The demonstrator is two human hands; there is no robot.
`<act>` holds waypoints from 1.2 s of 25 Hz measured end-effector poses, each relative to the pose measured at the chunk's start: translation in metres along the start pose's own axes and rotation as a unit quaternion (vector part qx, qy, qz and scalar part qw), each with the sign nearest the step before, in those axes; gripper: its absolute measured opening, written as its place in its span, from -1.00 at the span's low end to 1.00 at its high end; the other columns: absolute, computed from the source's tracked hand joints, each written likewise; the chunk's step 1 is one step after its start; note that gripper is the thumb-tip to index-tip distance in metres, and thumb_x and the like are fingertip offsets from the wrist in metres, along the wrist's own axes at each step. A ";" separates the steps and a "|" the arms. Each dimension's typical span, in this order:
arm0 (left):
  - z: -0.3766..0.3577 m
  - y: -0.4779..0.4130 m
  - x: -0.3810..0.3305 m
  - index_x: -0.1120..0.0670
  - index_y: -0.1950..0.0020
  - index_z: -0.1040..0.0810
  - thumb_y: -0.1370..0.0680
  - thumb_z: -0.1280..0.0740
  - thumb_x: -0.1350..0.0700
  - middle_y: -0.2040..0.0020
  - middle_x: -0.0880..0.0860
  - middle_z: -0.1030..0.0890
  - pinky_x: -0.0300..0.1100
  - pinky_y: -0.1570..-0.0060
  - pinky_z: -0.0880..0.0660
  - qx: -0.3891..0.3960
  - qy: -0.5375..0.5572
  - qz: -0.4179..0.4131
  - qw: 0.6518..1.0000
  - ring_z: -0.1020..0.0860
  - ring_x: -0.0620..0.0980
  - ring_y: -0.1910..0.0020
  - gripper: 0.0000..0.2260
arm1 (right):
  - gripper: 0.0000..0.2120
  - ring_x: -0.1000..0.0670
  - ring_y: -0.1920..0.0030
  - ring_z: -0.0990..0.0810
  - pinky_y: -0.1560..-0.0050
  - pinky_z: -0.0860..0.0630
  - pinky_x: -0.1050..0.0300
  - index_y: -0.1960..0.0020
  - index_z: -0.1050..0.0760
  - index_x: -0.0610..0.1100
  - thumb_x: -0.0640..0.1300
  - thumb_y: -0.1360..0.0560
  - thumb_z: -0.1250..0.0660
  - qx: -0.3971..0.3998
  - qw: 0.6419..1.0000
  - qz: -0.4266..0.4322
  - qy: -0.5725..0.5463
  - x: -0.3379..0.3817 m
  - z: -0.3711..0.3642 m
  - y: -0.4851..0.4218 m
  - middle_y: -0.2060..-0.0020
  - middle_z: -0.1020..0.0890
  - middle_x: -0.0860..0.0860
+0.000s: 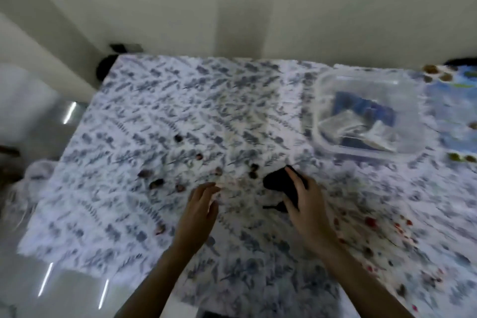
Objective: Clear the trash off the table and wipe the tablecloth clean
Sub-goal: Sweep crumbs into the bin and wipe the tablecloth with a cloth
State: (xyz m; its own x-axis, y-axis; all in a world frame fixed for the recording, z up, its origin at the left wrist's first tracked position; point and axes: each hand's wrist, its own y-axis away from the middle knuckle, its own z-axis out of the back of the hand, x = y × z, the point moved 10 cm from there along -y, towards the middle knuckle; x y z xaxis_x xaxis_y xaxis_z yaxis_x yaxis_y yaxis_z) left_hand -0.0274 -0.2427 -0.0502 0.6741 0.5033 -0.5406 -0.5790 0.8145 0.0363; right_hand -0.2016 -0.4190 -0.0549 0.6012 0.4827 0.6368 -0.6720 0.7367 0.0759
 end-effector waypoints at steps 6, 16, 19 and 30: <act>0.049 0.043 0.120 0.13 -0.28 -0.47 -0.56 -0.17 0.12 -0.32 0.15 -0.44 0.02 -0.25 -0.46 -0.031 -0.011 0.095 0.995 -0.39 0.10 -0.31 -0.69 | -0.41 -0.30 -0.30 -0.39 -0.23 -0.43 -0.23 -0.45 -0.25 -0.15 0.05 -0.51 -0.31 -0.045 0.989 -0.055 0.127 0.017 -0.023 -0.070 -0.36 -0.35 -0.26; 0.138 0.011 0.271 0.16 -0.39 -0.33 -0.58 -0.24 0.13 -0.44 0.25 -0.28 0.23 -0.31 -0.38 -0.059 -0.095 0.124 0.986 -0.30 0.29 -0.39 -0.62 | -0.37 -0.43 -0.30 -0.30 -0.24 -0.32 -0.34 -0.48 -0.12 -0.27 0.11 -0.55 -0.04 -0.126 0.965 -0.132 0.188 0.045 -0.058 -0.050 -0.44 -0.19 -0.35; 0.157 0.004 0.326 0.16 -0.46 -0.23 -0.58 -0.18 0.05 -0.48 0.26 -0.22 0.29 -0.38 -0.25 -0.060 -0.136 0.147 0.978 -0.21 0.32 -0.44 -0.53 | -0.34 -0.43 -0.30 -0.28 -0.24 -0.31 -0.37 -0.50 -0.07 -0.25 0.10 -0.53 -0.05 -0.134 0.959 -0.169 0.183 0.067 -0.084 -0.037 -0.45 -0.16 -0.35; 0.161 0.011 0.354 0.05 -0.55 -0.09 -0.60 0.06 -0.14 -0.58 0.12 -0.08 0.06 -0.55 0.06 -0.056 -0.153 0.171 0.972 0.01 0.05 -0.57 -0.45 | -0.34 -0.31 -0.41 -0.21 -0.35 -0.25 -0.22 -0.52 -0.09 -0.16 0.16 -0.55 -0.14 -0.065 0.985 -0.105 0.121 0.223 -0.221 -0.067 -0.50 -0.13 -0.24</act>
State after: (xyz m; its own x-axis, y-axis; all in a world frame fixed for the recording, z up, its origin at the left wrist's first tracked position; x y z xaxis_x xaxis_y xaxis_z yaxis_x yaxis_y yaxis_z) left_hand 0.2790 -0.0095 -0.1065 0.5285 0.8152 -0.2368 -0.8278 0.5567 0.0692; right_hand 0.0727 -0.2558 -0.0878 0.8172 0.4005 0.4146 -0.4700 0.8793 0.0771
